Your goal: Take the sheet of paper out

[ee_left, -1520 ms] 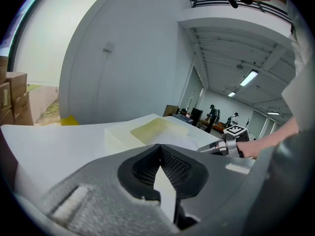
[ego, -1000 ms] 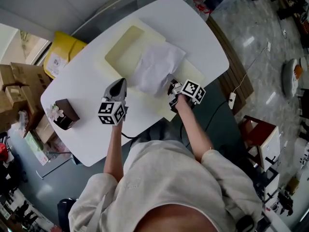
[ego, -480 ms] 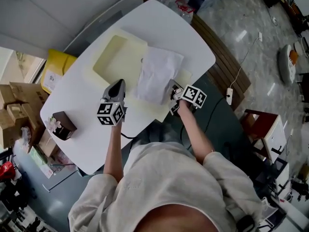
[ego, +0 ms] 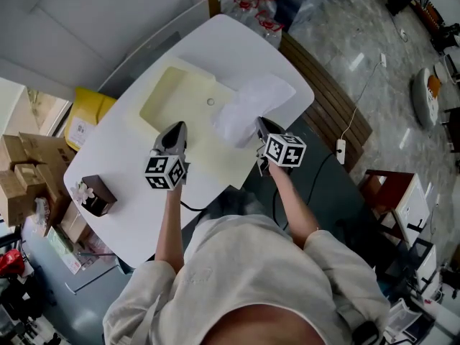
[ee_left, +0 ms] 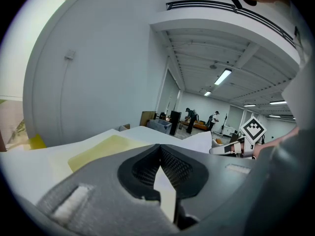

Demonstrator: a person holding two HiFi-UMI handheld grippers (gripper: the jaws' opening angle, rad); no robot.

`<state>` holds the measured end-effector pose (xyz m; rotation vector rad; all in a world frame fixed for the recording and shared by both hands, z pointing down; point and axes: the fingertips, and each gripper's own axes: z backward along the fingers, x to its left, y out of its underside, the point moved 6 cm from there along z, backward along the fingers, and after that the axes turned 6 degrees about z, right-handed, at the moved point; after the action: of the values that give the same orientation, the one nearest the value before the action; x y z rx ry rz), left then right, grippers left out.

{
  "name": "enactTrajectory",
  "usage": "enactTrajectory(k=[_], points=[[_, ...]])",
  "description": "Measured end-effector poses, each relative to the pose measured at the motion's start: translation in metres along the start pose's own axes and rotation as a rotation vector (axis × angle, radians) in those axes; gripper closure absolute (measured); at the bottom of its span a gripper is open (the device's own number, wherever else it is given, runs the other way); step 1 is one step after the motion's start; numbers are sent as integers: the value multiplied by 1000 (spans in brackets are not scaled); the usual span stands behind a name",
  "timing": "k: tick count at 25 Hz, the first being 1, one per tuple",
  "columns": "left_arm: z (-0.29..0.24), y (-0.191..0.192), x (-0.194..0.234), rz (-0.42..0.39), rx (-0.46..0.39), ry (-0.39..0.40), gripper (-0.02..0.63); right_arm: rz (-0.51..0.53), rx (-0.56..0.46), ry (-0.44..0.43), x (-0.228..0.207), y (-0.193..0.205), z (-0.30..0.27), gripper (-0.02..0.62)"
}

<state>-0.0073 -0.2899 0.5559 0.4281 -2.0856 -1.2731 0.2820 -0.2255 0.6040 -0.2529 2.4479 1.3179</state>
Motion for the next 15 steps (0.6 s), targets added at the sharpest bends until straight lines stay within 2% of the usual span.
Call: enactTrajectory(k=[3, 7, 11, 15], points=[[5, -7, 2, 0, -21, -9, 604, 194, -41, 5, 19, -21, 1, 594], [15, -19, 8, -3, -54, -32, 604, 377, -100, -8, 48, -43, 0, 594], [26, -27, 14, -6, -84, -57, 604, 506, -152, -34, 75, -60, -2, 594], [43, -33, 23, -8, -111, -95, 604, 575, -179, -80, 102, -69, -8, 594]])
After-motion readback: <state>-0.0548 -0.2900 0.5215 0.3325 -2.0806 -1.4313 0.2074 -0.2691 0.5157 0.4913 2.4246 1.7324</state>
